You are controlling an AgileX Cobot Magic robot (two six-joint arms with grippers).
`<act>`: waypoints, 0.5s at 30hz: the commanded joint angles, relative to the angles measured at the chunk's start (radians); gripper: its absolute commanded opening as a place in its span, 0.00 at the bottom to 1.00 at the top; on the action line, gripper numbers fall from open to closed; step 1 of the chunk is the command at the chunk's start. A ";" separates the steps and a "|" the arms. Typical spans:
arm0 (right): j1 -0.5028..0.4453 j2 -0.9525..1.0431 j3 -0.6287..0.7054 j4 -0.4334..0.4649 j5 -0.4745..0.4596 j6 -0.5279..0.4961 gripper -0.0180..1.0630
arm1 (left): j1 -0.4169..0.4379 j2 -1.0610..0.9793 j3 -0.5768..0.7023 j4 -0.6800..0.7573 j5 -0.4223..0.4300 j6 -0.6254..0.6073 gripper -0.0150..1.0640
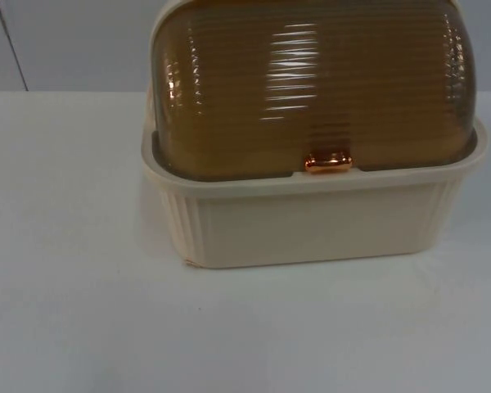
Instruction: Open the box lid with the left hand, place the block into the box with the right hand, then close the box lid with the left hand.
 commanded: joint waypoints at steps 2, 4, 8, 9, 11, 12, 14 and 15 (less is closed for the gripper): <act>0.000 0.000 0.054 -0.004 -0.003 0.009 0.99 | -0.007 0.000 0.038 0.007 -0.011 -0.017 0.99; 0.000 0.000 0.095 -0.004 -0.003 0.009 0.99 | -0.007 0.000 0.062 0.013 -0.014 -0.017 0.99; 0.000 0.000 0.152 -0.004 -0.029 0.009 0.99 | -0.007 0.000 0.089 0.022 -0.038 -0.017 0.99; 0.000 0.000 0.171 -0.004 -0.040 0.009 0.99 | -0.007 0.000 0.097 0.022 -0.040 -0.017 0.99; 0.000 0.000 0.210 -0.004 -0.059 0.009 0.99 | -0.007 0.000 0.122 0.022 -0.057 -0.017 0.99; 0.000 0.000 0.210 -0.004 -0.059 0.009 0.99 | -0.007 0.000 0.122 0.022 -0.057 -0.017 0.99; 0.000 0.000 0.249 -0.004 -0.069 0.009 0.99 | -0.007 0.000 0.152 0.022 -0.055 -0.017 0.99; 0.000 0.000 0.247 -0.004 -0.075 0.009 0.99 | -0.007 0.000 0.167 0.022 -0.055 -0.017 0.99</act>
